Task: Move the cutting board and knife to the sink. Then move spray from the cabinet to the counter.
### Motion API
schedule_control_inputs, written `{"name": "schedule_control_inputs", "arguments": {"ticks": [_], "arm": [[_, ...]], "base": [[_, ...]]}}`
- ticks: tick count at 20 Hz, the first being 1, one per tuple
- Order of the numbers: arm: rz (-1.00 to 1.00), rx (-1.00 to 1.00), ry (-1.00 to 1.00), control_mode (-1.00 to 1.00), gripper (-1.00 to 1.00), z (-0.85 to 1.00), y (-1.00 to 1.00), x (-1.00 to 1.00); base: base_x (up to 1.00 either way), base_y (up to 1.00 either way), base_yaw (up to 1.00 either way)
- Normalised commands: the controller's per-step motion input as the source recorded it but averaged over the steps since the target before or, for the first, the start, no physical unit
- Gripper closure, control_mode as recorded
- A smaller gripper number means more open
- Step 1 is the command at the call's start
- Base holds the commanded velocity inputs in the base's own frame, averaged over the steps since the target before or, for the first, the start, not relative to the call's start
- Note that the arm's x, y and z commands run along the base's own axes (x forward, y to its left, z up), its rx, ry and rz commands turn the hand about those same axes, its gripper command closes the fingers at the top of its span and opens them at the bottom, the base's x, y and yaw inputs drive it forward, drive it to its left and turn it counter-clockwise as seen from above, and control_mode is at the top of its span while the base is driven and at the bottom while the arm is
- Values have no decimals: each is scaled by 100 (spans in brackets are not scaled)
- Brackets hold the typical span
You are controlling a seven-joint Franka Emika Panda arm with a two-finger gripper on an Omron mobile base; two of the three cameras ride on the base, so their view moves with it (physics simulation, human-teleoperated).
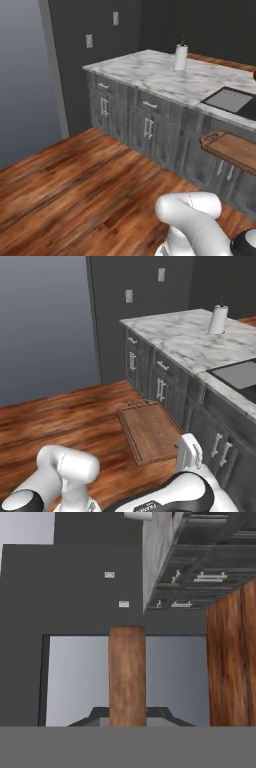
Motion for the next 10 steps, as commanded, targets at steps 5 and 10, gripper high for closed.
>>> {"name": "schedule_control_inputs", "arguments": {"ticks": [5, 10], "arm": [[0, 0, 0, 100, 100, 0, 0, 0], [0, 0, 0, 100, 100, 0, 0, 0]], "base": [[56, -35, 18], [39, -21, -35]]}}
